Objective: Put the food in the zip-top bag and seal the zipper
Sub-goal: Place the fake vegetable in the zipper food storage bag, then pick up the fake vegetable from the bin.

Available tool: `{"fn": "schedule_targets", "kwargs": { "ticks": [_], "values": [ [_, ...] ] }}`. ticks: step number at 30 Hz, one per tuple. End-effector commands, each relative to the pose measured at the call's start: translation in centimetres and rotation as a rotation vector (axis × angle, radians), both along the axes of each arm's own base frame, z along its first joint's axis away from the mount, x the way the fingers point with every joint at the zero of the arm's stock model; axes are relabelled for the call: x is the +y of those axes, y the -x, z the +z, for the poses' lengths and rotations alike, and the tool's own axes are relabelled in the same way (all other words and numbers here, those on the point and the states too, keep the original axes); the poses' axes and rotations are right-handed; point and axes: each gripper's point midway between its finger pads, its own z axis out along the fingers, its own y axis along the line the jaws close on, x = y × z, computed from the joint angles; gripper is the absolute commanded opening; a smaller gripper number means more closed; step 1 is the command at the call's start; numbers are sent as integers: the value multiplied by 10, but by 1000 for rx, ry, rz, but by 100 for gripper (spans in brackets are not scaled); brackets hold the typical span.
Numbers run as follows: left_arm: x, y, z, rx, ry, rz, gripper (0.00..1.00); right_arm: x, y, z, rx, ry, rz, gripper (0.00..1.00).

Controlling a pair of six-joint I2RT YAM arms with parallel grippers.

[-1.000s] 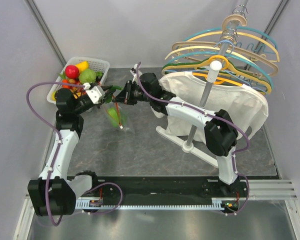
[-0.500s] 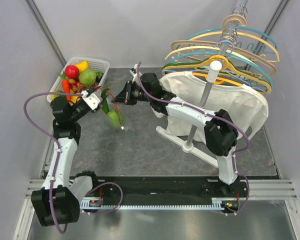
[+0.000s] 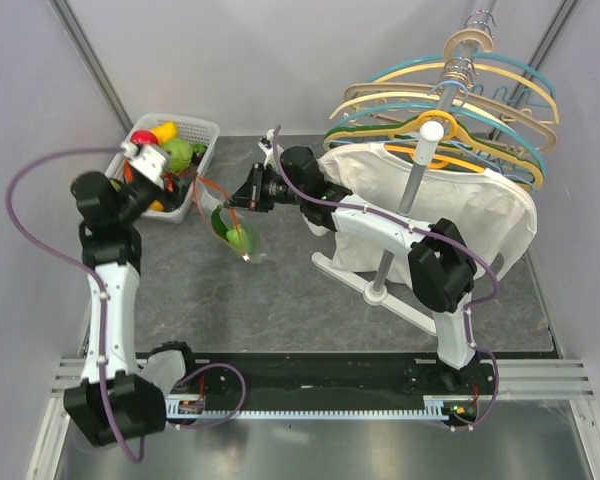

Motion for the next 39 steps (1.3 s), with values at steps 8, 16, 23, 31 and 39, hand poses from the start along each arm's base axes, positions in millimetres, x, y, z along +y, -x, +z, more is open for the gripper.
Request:
{"fn": "schedule_targets", "kwargs": {
  "ticks": [8, 16, 23, 31, 39],
  "values": [
    [114, -88, -41, 569, 168, 484, 75, -7, -11, 16, -90, 14, -54, 0],
    [193, -131, -92, 774, 249, 697, 66, -3, -16, 6, -79, 30, -59, 0],
    [236, -177, -133, 847, 264, 801, 63, -5, -11, -1, -66, 32, -47, 0],
    [259, -195, -184, 883, 242, 876, 64, -5, -9, -6, -71, 40, -29, 0],
    [253, -210, -213, 906, 279, 827, 63, -4, -10, -9, -65, 42, -29, 0]
  ]
}}
